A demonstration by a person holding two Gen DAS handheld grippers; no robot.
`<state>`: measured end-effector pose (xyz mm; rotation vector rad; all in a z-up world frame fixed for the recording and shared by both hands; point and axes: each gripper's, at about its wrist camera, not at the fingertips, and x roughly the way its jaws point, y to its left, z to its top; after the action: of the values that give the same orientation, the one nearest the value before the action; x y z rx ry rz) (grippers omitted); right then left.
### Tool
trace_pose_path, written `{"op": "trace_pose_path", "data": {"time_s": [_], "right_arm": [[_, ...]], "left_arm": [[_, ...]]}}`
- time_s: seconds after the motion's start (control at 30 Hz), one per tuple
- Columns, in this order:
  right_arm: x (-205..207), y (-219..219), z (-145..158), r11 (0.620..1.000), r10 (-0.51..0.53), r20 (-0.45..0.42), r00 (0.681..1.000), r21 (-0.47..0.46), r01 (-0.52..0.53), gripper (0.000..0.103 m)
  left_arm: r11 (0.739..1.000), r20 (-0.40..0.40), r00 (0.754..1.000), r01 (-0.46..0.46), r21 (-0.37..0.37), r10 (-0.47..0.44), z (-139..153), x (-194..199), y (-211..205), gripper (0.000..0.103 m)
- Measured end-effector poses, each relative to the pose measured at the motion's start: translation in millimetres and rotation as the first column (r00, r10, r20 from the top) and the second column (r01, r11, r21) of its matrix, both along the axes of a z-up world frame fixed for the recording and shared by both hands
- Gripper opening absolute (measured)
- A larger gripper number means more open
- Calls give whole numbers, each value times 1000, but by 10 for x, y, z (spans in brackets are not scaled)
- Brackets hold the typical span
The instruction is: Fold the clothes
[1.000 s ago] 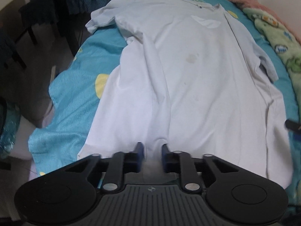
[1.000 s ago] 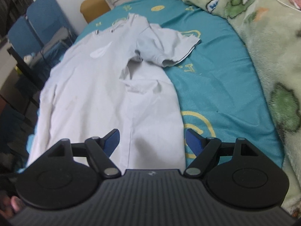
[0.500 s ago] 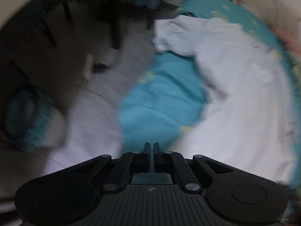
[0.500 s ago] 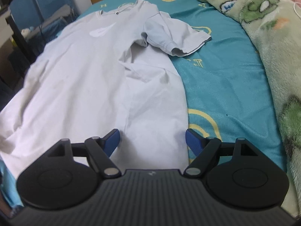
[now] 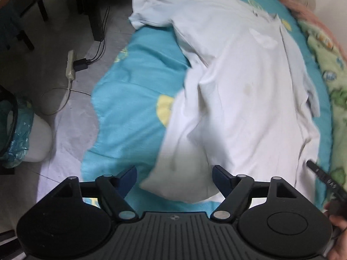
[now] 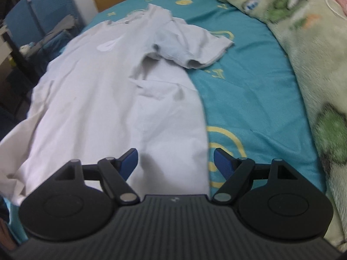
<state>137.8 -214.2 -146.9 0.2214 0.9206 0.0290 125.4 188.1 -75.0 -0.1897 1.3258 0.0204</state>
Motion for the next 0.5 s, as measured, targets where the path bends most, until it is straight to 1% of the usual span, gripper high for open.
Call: {"op": "trace_pose_path", "data": {"time_s": [0.1,0.17,0.27,0.33,0.4,0.43,0.5], "right_arm": [[-38,124,26,997,64,20,998,-40,-63,78],[-70,183,20,992,94,19,995,-84,-93,78],[-87,188,2,990,95,3,995,-109,-94,78],[-69,149,4,993,79,0,997,-88,-79,78],[-54,125,15,995,65,6,998,-75,-64,78],[-48,119,19,996,59,8,998,-72,-58,78],[-47,130,14,995,66,7,998,-71,-65,78]], "left_arm": [[998,2,1000,-18,57,18,-61,-4,-214,77],[997,30,999,-26,67,24,-27,-61,-320,76],[997,93,995,-29,74,22,90,-167,-454,76],[998,145,989,-25,61,16,194,-292,-497,71],[1000,184,983,10,30,-15,249,-410,-590,70],[999,182,982,43,25,-46,218,-431,-687,70],[995,173,980,102,21,-104,129,-458,-868,65]]}}
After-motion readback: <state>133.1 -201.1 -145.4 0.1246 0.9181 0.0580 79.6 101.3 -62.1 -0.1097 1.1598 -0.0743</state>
